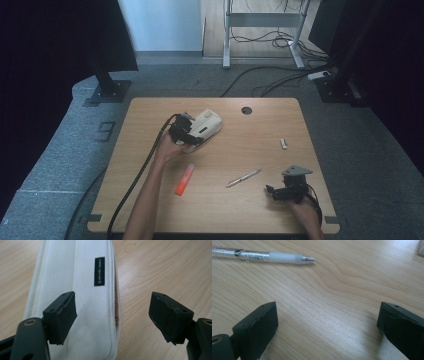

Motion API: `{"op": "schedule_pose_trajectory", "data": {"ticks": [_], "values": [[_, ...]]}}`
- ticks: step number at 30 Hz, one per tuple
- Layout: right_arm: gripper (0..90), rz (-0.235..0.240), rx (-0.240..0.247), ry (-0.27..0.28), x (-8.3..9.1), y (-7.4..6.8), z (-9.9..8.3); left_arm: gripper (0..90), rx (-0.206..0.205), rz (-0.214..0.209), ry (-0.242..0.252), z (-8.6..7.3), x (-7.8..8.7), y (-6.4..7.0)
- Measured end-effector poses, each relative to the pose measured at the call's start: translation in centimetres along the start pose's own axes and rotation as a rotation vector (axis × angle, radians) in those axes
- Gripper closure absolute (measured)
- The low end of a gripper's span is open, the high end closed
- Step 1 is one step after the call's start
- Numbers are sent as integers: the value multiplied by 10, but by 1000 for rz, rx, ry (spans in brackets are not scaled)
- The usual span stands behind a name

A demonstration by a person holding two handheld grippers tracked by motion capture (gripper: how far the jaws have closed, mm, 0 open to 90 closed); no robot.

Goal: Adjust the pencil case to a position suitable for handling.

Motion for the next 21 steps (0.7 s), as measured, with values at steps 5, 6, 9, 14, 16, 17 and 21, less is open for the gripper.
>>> {"op": "schedule_pose_trajectory", "data": {"ticks": [5,6,9,14,16,17,21], "values": [[31,0,0,0,0,0,0,232,14,35,-39,-5,-14,-7],[31,0,-1,0,0,0,0,239,22,56,-38,-7,-16,-9],[31,1,-1,0,0,0,0,280,43,35,-34,-14,-21,-12],[31,1,-2,-1,0,0,0,354,47,41,-20,-21,-23,-14],[31,1,-3,-2,0,0,0,399,44,60,-24,-24,-23,-15],[31,1,-3,-2,0,0,0,414,43,69,-27,-24,-24,-14],[31,1,-3,-2,0,0,0,467,18,129,-37,-25,-27,-11]]}}
Point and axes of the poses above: each handheld gripper's, and its own axes: x roughly backward along the jaws, z roughly out of its top, y roughly to its right, the point moved 7 cm from there along -x, roughly forward along the jaws, and after that the axes turned 14 degrees about -y, right-handed, at the moved point
